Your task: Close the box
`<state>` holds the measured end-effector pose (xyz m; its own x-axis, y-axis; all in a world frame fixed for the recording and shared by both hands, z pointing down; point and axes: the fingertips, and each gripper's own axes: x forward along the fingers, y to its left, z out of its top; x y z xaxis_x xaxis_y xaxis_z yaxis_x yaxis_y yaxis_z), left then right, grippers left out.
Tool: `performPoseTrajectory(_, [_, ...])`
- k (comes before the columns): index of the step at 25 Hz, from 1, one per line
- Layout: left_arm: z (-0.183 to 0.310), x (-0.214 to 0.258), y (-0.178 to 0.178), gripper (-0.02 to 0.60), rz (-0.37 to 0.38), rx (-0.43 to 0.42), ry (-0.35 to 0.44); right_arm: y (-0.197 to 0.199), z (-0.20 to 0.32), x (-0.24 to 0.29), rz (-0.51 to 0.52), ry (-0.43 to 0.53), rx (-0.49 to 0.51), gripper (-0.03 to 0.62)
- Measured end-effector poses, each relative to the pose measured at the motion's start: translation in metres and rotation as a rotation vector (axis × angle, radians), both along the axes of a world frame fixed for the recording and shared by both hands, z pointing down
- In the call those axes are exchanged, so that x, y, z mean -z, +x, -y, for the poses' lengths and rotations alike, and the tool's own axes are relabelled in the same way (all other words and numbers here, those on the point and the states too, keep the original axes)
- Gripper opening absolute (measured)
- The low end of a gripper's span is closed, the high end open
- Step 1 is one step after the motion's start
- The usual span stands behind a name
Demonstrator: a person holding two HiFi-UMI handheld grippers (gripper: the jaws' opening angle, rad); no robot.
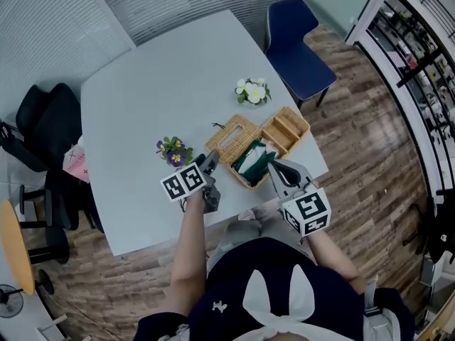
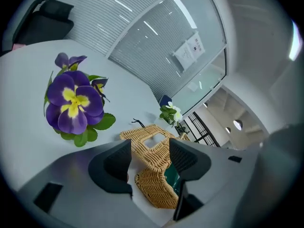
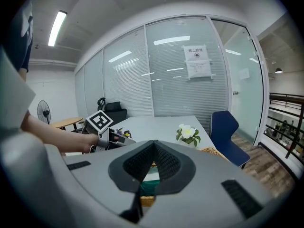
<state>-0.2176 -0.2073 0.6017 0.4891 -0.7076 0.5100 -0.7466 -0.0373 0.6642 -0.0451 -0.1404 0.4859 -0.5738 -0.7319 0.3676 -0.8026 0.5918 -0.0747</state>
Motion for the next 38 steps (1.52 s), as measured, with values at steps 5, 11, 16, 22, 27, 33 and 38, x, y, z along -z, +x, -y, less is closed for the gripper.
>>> performPoseTrajectory(5, [0.007, -0.019, -0.006, 0.242, -0.091, 0.052, -0.062, -0.003, 0.004, -0.001, 0.000, -0.004, -0.003, 0.005])
performPoseTrajectory(11, [0.017, -0.036, -0.008, 0.242, -0.230, 0.096, -0.119, -0.007, 0.006, 0.000, -0.007, -0.004, 0.002, 0.005])
performPoseTrajectory(16, [0.025, -0.053, -0.010, 0.242, -0.266, 0.129, -0.168, -0.008, 0.008, -0.003, -0.019, -0.013, 0.006, 0.006])
performPoseTrajectory(22, [0.035, -0.066, -0.009, 0.242, -0.368, 0.178, -0.202, -0.010, 0.012, -0.006, -0.032, -0.018, 0.012, 0.006])
performPoseTrajectory(27, [0.040, -0.072, -0.009, 0.239, -0.402, 0.200, -0.212, -0.013, 0.016, -0.010, -0.038, -0.027, 0.018, 0.005])
performPoseTrajectory(33, [0.042, -0.075, -0.012, 0.144, -0.432, 0.250, -0.215, -0.014, 0.019, -0.014, -0.040, -0.033, 0.027, 0.005])
performPoseTrajectory(38, [0.043, -0.075, -0.014, 0.126, -0.457, 0.272, -0.213, -0.014, 0.021, -0.012, -0.041, -0.031, 0.029, 0.005])
